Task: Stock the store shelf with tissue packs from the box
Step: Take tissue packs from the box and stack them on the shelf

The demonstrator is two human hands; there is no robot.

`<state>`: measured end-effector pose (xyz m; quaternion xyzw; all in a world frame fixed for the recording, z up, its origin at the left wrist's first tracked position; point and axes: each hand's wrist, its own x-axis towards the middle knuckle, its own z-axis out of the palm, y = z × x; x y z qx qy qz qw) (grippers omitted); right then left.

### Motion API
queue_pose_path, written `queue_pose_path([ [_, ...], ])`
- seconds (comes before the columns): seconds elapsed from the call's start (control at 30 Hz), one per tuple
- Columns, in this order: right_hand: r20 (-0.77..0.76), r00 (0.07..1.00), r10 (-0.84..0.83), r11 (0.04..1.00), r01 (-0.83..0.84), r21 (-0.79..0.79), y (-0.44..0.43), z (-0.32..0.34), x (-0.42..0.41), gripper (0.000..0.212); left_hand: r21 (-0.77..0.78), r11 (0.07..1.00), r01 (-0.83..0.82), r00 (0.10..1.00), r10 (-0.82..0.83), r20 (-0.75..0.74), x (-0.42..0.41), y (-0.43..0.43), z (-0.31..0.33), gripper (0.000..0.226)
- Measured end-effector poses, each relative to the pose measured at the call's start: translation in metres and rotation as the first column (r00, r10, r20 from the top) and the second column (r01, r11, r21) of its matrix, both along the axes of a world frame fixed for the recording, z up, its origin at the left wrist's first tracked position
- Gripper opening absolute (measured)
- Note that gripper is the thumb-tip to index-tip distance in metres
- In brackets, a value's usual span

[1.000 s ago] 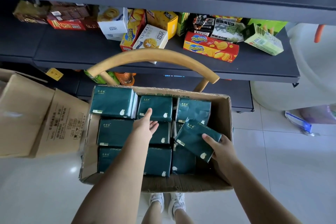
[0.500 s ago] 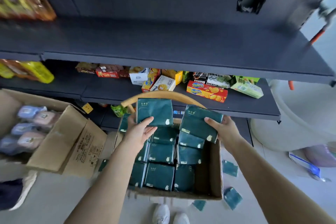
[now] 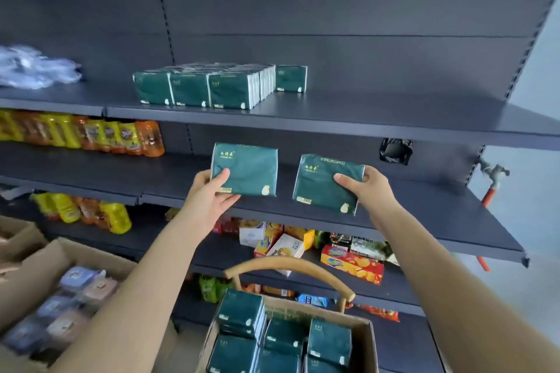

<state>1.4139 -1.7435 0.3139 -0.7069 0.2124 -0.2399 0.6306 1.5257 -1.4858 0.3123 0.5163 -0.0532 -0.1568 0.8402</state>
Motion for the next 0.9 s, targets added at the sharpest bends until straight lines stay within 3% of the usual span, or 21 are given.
queue_pose_path([
  [0.37, 0.172, 0.981, -0.089, 0.993, 0.101, -0.061, 0.018, 0.091, 0.095, 0.036, 0.033, 0.991, 0.133, 0.975, -0.137, 0.177, 0.119, 0.029, 0.077, 0.010],
  [0.57, 0.154, 0.965, -0.215, 0.963, 0.235, -0.131, 0.018, 0.116, 0.166, 0.037, 0.212, 0.958, 0.193, 0.923, -0.251, 0.291, 0.199, 0.032, 0.104, 0.013],
  [0.9, 0.044, 0.935, -0.352, 0.880, 0.347, -0.324, -0.016, 0.139, 0.268, 0.046, 0.177, 0.979, 0.100, 0.891, -0.168, 0.423, 0.296, 0.007, 0.163, 0.032],
])
